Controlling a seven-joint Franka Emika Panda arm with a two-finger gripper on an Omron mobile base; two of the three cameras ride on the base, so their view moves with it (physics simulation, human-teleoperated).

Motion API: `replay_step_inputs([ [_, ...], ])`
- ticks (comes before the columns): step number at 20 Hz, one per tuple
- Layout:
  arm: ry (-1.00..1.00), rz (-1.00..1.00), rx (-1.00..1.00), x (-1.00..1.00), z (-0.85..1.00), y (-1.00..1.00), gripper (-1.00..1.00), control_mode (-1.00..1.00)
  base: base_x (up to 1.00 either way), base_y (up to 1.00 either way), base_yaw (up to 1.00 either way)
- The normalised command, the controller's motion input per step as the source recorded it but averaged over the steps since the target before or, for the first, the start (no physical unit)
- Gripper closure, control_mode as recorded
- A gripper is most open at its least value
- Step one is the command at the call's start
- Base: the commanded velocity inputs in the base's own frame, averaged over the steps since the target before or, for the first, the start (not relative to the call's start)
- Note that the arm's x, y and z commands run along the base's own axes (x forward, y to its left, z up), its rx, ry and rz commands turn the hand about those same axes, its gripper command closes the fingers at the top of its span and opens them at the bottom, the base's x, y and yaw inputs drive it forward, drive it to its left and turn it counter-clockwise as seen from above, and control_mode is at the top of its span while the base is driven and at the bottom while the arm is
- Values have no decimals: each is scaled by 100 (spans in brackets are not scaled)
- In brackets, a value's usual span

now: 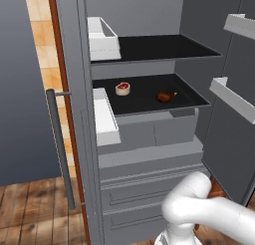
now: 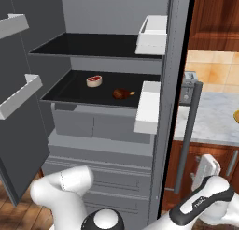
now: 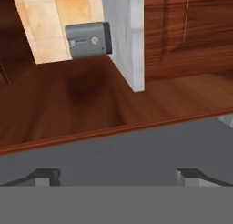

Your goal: Place the steak on the counter behind the older steak on the same shelf of the fridge to maintain FIFO order. Close the fridge door when finished.

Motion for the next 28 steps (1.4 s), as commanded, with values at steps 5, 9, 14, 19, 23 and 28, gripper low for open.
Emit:
replay_step_inputs([
  [5, 0, 24, 0, 39, 0, 61, -100, -100, 0, 0, 0],
  [9, 0, 27, 0, 26, 0, 91, -100, -100, 0, 0, 0],
  [14, 0, 28, 0, 2, 0, 88, -100, -100, 0, 0, 0],
  [19, 0, 28, 0, 0, 0, 76, -100, -100, 0, 0, 0],
  [23, 0, 23, 0, -1, 0, 79, -100, -100, 0, 0, 0],
  [28, -4, -1, -3, 0, 1, 84, -100, -100, 0, 0, 0],
])
